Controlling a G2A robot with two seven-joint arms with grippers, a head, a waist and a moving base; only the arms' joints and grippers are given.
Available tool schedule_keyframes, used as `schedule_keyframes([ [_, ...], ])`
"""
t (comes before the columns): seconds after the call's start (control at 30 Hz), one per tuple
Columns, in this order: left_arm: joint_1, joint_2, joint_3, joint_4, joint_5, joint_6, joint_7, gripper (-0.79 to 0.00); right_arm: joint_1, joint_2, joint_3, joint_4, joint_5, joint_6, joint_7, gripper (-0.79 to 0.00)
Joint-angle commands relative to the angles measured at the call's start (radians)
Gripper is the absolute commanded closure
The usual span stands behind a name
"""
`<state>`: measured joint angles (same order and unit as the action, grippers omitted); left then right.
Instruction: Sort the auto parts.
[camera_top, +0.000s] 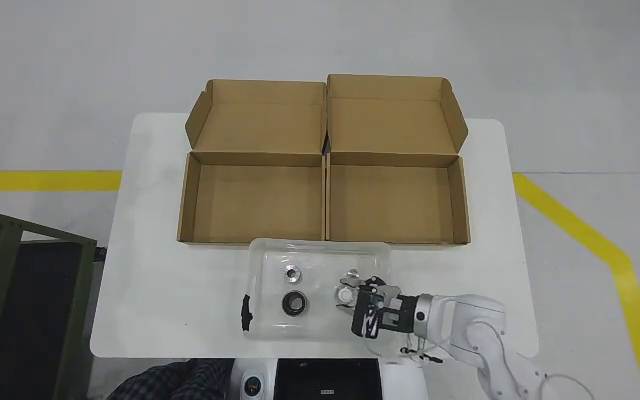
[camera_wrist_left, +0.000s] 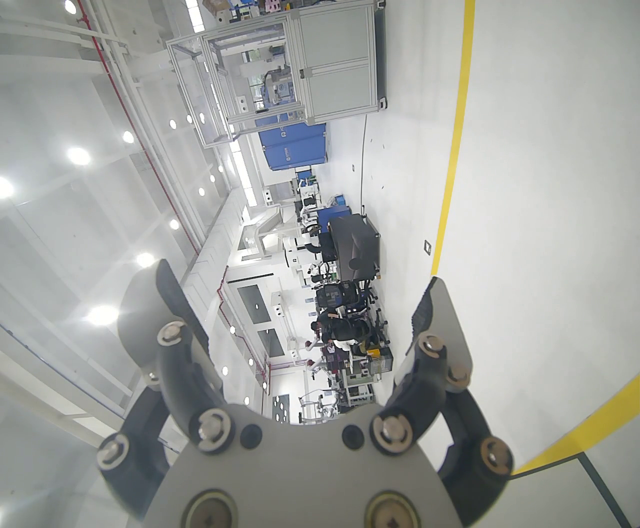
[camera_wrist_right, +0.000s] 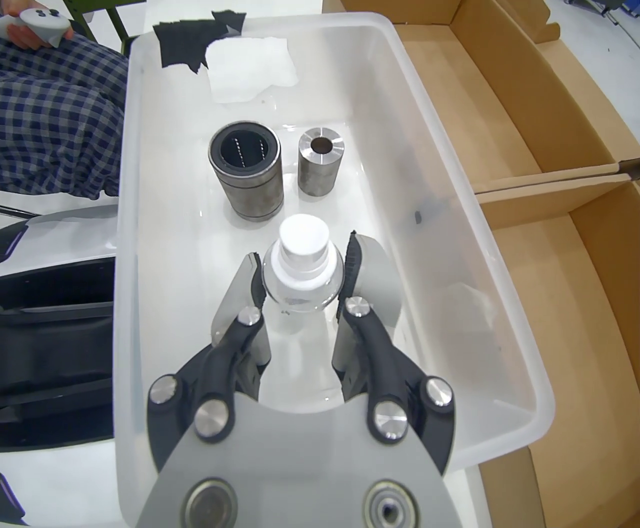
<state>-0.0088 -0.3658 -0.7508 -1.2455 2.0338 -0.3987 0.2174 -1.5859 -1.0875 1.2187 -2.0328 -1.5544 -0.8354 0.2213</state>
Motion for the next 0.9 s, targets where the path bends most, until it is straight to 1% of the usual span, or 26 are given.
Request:
schedule_keyframes([
  [0.0, 0.0, 0.0, 0.0, 0.0, 0.0, 0.0, 0.0, -0.785, -0.003, 0.002, 0.01, -0.01, 0.01, 0.001, -0.013, 0.0],
  [0.27, 0.0, 0.0, 0.0, 0.0, 0.0, 0.0, 0.0, -0.785, -0.014, 0.011, 0.054, -0.032, 0.105, -0.016, -0.092, 0.0],
  [0.4, 0.0, 0.0, 0.0, 0.0, 0.0, 0.0, 0.0, -0.785, -0.018, 0.012, 0.071, -0.001, 0.235, -0.022, -0.126, 0.0],
  [0.5, 0.0, 0.0, 0.0, 0.0, 0.0, 0.0, 0.0, -0.785, -0.011, 0.013, 0.081, 0.011, 0.302, -0.016, -0.122, 0.0],
  [0.77, 0.0, 0.0, 0.0, 0.0, 0.0, 0.0, 0.0, -0.785, 0.024, 0.012, 0.123, 0.047, 0.498, 0.035, -0.146, 0.0],
  [0.87, 0.0, 0.0, 0.0, 0.0, 0.0, 0.0, 0.0, -0.785, 0.05, 0.012, 0.12, 0.078, 0.6, 0.014, -0.144, 0.0],
])
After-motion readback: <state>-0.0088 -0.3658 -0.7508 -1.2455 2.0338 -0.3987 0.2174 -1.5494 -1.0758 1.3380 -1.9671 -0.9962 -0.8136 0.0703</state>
